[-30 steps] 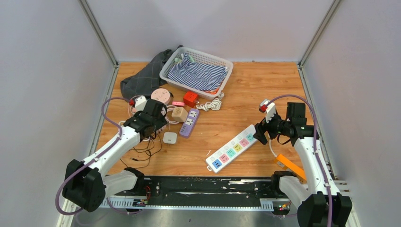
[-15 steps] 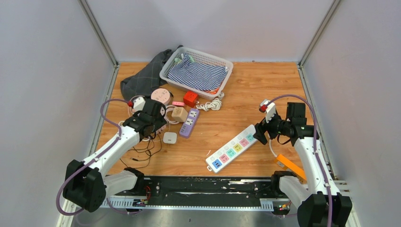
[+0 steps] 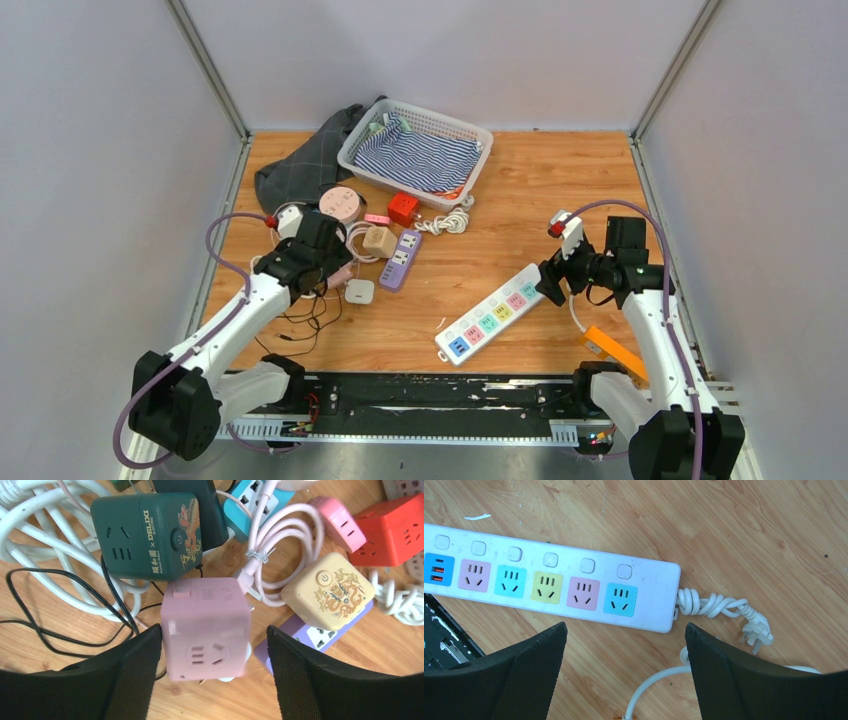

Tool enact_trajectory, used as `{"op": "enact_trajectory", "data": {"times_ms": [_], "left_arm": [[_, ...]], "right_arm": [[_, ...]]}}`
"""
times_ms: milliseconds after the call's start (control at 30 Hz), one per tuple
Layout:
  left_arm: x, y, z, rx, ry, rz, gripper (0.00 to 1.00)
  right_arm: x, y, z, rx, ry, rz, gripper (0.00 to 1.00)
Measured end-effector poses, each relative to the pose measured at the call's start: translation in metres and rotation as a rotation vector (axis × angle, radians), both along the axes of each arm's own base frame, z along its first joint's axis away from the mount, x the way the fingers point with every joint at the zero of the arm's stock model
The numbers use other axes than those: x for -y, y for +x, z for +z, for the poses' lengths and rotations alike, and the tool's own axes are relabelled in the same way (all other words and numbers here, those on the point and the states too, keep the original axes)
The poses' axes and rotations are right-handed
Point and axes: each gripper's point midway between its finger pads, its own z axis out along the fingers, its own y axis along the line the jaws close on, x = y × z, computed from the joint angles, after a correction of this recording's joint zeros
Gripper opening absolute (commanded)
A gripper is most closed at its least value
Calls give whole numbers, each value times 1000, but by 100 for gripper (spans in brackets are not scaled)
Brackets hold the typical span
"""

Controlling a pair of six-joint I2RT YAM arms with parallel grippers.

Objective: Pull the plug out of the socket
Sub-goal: Place the plug at the center of the board, then reset both arms

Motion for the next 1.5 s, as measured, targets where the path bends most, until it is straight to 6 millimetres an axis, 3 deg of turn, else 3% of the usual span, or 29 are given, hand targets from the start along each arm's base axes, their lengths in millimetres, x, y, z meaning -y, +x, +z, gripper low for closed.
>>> {"op": "enact_trajectory", "data": {"times_ms": [100,533,967,1267,1500], "left_arm": [[0,-1,4,10,-6,-5,92],[6,-3,13,35,-42,-31,100],[19,-15,68,223,-154,-142,100],[81,-35,71,314,-327,-539,100],[120,-58,115,484,-408,-798,100]], "right_arm": [[0,0,0,0,0,0,88],[0,0,0,1,-1,2,88],[-2,-1,0,9,-1,21,88],[-8,-7,6,23,25,54,89],[-11,-9,9,38,35,77,89]]}}
